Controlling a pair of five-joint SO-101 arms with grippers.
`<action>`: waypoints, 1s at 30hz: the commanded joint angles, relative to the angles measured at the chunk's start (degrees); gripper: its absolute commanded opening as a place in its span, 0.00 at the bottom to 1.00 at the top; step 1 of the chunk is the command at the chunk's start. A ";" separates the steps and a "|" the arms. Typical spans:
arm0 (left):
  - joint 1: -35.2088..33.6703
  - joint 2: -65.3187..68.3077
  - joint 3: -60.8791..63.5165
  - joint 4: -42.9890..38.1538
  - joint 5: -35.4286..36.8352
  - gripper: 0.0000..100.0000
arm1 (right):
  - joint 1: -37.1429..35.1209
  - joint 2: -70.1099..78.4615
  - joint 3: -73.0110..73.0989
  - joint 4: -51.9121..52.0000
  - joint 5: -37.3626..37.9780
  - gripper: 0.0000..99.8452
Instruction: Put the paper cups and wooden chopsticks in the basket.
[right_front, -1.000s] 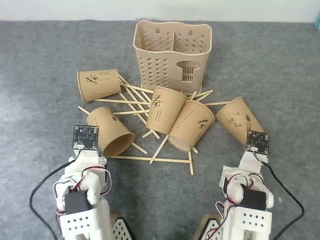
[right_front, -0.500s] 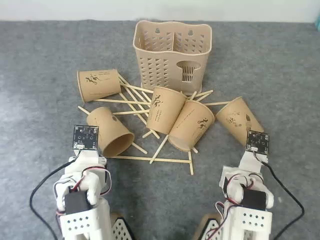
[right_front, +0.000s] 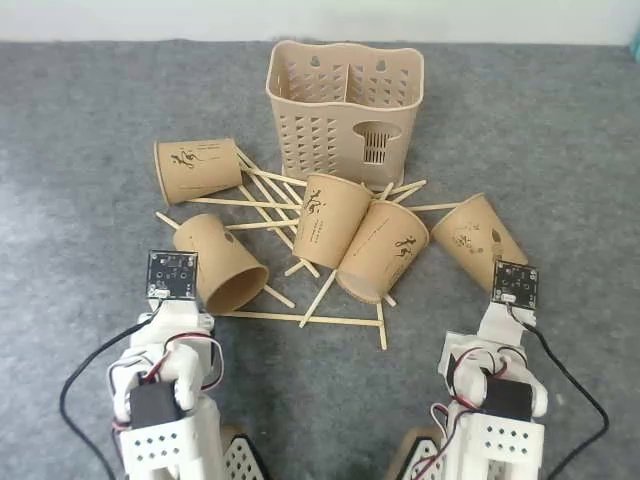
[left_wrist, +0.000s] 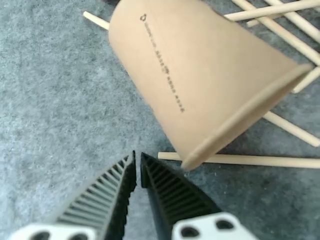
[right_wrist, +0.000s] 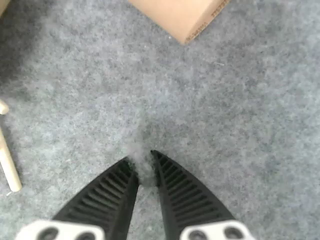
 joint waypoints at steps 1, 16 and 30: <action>0.53 -1.32 -0.40 0.18 -0.09 0.01 | 0.48 -0.13 -0.26 -1.19 -0.44 0.01; -6.42 -1.32 -7.96 -0.53 -0.44 0.01 | 11.47 -0.13 -5.80 -2.07 1.58 0.01; -6.95 -0.70 -24.66 1.93 0.26 0.10 | 16.75 0.04 -10.81 -5.85 20.75 0.01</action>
